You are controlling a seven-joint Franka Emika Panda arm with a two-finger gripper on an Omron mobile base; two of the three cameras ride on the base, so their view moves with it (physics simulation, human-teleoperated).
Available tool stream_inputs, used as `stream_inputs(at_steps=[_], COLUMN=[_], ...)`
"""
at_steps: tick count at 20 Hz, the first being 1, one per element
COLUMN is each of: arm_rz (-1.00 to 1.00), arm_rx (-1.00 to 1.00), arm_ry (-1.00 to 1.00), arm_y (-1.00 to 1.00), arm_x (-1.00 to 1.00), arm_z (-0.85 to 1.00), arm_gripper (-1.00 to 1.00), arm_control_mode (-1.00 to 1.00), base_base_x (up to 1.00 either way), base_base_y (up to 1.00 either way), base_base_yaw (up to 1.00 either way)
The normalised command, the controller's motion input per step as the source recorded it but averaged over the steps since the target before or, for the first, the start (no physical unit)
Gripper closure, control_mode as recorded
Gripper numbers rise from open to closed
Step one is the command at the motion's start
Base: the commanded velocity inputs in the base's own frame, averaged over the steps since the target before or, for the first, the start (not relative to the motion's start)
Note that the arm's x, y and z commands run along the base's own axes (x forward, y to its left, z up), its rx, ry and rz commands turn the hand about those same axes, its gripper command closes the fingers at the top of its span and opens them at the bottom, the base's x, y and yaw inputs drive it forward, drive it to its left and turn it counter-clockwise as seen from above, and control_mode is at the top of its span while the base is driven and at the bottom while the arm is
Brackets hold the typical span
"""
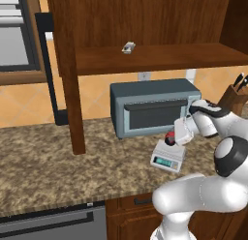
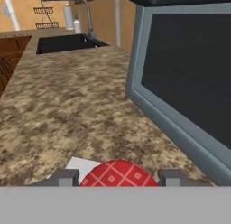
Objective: Pick the jam and place it on the digital scale for weighing, and close the cabinet.
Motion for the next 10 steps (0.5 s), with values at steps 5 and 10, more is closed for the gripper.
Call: stream_inputs(at_steps=[5, 10], arm_rz=[0.0, 0.0], arm_rx=[0.0, -0.02], arm_ry=[-0.01, -0.01], arm_y=[0.03, 0.12], arm_x=[-0.52, -0.22], arm_z=[0.0, 0.0], arm_gripper=[1.0, 1.0], arm_control_mode=[-1.0, -1.0], base_base_x=[0.0, 0.0], base_base_y=[0.0, 0.0], base_base_yaw=[0.0, 0.0])
